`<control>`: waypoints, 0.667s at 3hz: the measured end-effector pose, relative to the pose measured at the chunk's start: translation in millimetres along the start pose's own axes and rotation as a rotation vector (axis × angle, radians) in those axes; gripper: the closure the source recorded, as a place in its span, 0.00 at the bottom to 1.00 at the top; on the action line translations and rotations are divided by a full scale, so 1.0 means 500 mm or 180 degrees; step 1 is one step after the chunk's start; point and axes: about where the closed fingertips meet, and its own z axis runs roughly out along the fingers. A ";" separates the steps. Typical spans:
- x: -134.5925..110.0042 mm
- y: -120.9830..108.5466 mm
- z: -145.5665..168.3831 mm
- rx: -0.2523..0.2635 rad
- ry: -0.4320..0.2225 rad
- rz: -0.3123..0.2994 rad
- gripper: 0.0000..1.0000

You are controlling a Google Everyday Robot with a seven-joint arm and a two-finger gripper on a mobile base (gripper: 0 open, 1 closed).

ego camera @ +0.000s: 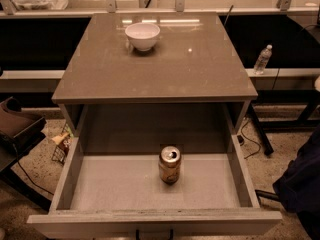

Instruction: Pick orange can from top drawer and place on counter

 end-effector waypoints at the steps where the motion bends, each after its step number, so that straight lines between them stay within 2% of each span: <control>1: 0.000 0.000 0.000 0.0000 0.0000 0.0000 0.00; 2: 0.007 0.017 0.026 -0.0064 -0.0208 0.0061 0.00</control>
Offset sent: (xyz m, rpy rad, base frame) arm 0.0026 0.0030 -0.0676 0.2642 -0.0182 0.0833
